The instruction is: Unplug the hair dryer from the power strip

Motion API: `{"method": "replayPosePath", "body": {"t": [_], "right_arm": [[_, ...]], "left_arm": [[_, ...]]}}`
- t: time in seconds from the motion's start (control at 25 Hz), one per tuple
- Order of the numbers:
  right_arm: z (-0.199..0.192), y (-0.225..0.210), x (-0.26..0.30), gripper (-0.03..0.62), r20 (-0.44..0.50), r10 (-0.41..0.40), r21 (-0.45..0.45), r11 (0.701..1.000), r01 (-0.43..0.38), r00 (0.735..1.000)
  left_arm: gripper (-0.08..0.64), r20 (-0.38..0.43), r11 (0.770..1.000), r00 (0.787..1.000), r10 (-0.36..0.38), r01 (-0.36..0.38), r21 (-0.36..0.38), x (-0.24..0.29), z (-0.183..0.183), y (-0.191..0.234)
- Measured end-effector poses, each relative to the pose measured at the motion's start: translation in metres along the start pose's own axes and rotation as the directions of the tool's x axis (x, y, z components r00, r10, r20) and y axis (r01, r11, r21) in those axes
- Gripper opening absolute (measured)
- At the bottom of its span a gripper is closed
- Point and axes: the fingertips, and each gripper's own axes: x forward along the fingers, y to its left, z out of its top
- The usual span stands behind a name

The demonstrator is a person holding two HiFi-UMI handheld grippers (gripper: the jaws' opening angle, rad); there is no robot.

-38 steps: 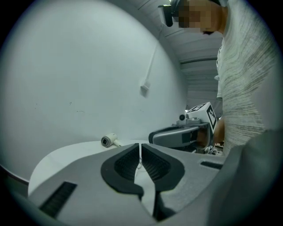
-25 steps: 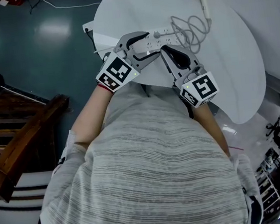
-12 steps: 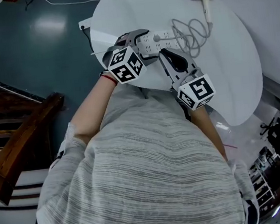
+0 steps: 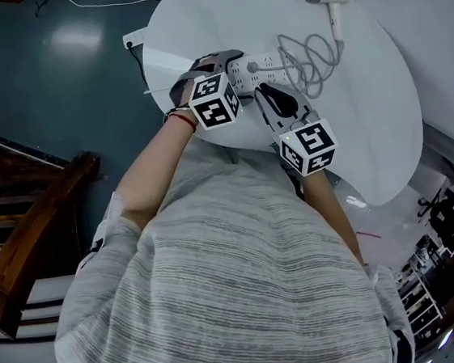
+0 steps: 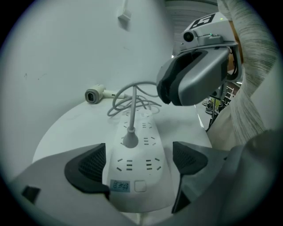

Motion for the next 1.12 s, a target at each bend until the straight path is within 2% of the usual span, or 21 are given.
{"method": "replayPosePath", "body": {"t": [0.08, 0.16, 0.52, 0.68, 0.8, 0.96, 1.12], "right_arm": [[-0.008, -0.004, 0.005, 0.048, -0.042, -0.016, 0.011, 1.000, 0.016, 0.999], [-0.015, -0.008, 0.010, 0.100, -0.078, -0.025, 0.027, 0.999, 0.028, 0.997], [-0.031, -0.035, 0.037, 0.104, -0.199, -0.125, -0.038, 0.992, 0.120, 0.972], [-0.034, -0.046, 0.049, 0.104, -0.211, -0.175, -0.054, 0.984, 0.168, 0.962], [-0.033, -0.050, 0.056, 0.103, -0.215, -0.200, -0.109, 0.978, 0.180, 0.956], [-0.034, -0.049, 0.061, 0.083, -0.257, -0.222, -0.226, 0.960, 0.165, 0.941], [-0.035, -0.048, 0.061, 0.071, -0.277, -0.230, -0.259, 0.953, 0.158, 0.933]], "left_arm": [[0.465, -0.021, 1.000, 1.000, -0.004, 0.004, 0.001, 0.006, -0.004, 0.001], [0.464, -0.037, 1.000, 0.999, -0.002, 0.002, 0.004, 0.010, -0.007, 0.002], [0.463, -0.058, 1.000, 0.998, -0.019, 0.020, 0.019, 0.022, -0.010, 0.002], [0.463, -0.073, 0.999, 0.997, -0.019, 0.022, 0.032, 0.025, -0.011, 0.002], [0.463, -0.072, 0.999, 0.997, -0.016, 0.018, 0.035, 0.024, -0.010, 0.002], [0.463, -0.078, 0.999, 0.997, -0.021, 0.025, 0.049, 0.024, -0.009, 0.000], [0.465, -0.084, 0.999, 0.996, -0.036, 0.039, 0.033, 0.028, -0.012, 0.000]]}}
